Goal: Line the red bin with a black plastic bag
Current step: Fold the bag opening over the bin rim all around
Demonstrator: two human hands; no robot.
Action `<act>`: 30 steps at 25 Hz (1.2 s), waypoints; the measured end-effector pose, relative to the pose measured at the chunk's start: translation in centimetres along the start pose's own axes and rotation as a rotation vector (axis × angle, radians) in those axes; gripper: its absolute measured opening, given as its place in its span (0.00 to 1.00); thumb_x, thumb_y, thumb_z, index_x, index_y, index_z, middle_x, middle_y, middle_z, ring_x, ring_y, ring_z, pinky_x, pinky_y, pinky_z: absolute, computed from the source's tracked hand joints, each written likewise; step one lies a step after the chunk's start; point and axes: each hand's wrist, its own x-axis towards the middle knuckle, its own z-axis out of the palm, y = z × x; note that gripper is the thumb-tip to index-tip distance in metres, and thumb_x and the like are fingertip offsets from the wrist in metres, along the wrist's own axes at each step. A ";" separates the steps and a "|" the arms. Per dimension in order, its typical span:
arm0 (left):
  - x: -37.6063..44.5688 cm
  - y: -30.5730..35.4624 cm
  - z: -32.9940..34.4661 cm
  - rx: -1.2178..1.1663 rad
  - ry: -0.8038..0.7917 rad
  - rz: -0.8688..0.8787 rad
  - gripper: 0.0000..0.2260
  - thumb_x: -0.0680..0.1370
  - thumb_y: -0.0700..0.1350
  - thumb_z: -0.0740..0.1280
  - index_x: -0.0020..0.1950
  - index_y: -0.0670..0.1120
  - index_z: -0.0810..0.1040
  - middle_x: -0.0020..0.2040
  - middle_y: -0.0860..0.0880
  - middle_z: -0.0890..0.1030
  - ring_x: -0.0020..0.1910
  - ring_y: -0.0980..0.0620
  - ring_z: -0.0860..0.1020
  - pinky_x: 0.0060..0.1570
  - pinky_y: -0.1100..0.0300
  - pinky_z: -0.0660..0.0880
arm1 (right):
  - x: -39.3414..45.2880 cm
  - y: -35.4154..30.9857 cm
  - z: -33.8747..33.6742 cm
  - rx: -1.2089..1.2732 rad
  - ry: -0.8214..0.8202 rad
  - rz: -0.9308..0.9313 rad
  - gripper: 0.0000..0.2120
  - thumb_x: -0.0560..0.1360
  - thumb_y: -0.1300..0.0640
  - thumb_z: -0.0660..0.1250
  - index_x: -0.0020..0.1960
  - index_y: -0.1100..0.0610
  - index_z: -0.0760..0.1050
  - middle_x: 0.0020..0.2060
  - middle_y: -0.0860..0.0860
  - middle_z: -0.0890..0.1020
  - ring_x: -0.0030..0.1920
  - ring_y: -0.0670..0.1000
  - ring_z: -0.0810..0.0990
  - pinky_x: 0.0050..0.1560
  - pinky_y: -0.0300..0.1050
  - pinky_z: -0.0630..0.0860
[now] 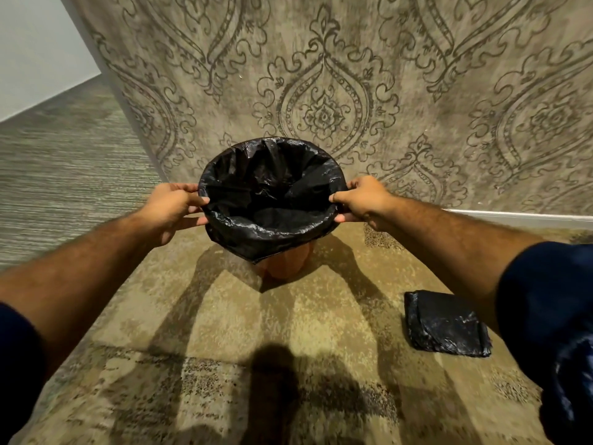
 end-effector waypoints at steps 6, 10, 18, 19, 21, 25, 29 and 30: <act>1.8 0.1 1.5 0.029 0.088 0.002 0.12 0.82 0.31 0.64 0.52 0.48 0.80 0.51 0.48 0.85 0.49 0.52 0.84 0.35 0.58 0.84 | 2.0 -0.1 1.1 0.044 0.060 0.012 0.08 0.83 0.60 0.71 0.60 0.57 0.76 0.62 0.61 0.82 0.46 0.57 0.87 0.32 0.44 0.86; 2.5 0.0 1.4 0.067 0.137 -0.021 0.13 0.83 0.32 0.63 0.50 0.49 0.78 0.50 0.48 0.84 0.48 0.52 0.84 0.37 0.56 0.83 | 2.4 -0.4 2.0 -0.098 0.101 -0.095 0.20 0.85 0.58 0.67 0.77 0.54 0.71 0.60 0.61 0.84 0.53 0.61 0.89 0.49 0.61 0.88; 2.6 -0.5 2.0 0.125 0.255 -0.011 0.17 0.81 0.32 0.66 0.66 0.46 0.78 0.66 0.41 0.82 0.56 0.46 0.84 0.48 0.51 0.85 | 1.7 0.6 0.8 -0.290 0.044 -0.163 0.23 0.86 0.54 0.63 0.81 0.47 0.68 0.61 0.53 0.83 0.48 0.56 0.87 0.33 0.47 0.83; 2.6 -0.6 2.1 0.261 0.311 0.047 0.24 0.79 0.34 0.69 0.75 0.45 0.73 0.71 0.40 0.79 0.64 0.43 0.81 0.58 0.46 0.83 | 1.5 0.8 0.4 -0.293 0.042 -0.168 0.23 0.86 0.53 0.64 0.81 0.47 0.69 0.57 0.54 0.84 0.48 0.57 0.88 0.34 0.48 0.84; 2.0 -0.4 2.8 0.587 0.367 0.278 0.32 0.77 0.37 0.71 0.80 0.43 0.66 0.75 0.39 0.75 0.73 0.38 0.74 0.73 0.43 0.73 | 1.0 1.1 -0.5 -0.351 0.060 -0.190 0.24 0.86 0.53 0.65 0.81 0.50 0.69 0.53 0.56 0.85 0.50 0.63 0.88 0.43 0.59 0.88; -0.6 1.3 6.9 0.864 0.162 0.630 0.23 0.80 0.42 0.70 0.75 0.43 0.73 0.72 0.39 0.77 0.73 0.39 0.74 0.76 0.45 0.69 | -0.4 1.5 -3.7 -0.494 0.063 -0.231 0.20 0.84 0.49 0.67 0.73 0.57 0.76 0.60 0.58 0.85 0.53 0.61 0.87 0.53 0.59 0.86; -3.8 2.8 13.1 1.046 -0.163 0.829 0.17 0.82 0.48 0.70 0.68 0.44 0.80 0.70 0.43 0.79 0.71 0.44 0.75 0.74 0.52 0.68 | -2.2 3.5 -9.2 -0.608 0.070 -0.219 0.17 0.83 0.47 0.69 0.64 0.58 0.81 0.56 0.56 0.86 0.58 0.59 0.84 0.60 0.56 0.82; -4.6 2.9 14.7 1.054 -0.213 0.858 0.17 0.81 0.50 0.71 0.67 0.44 0.81 0.69 0.43 0.80 0.71 0.44 0.76 0.72 0.54 0.67 | -2.7 4.1 -10.4 -0.653 0.081 -0.207 0.19 0.83 0.46 0.70 0.66 0.59 0.81 0.59 0.57 0.86 0.60 0.59 0.84 0.63 0.54 0.81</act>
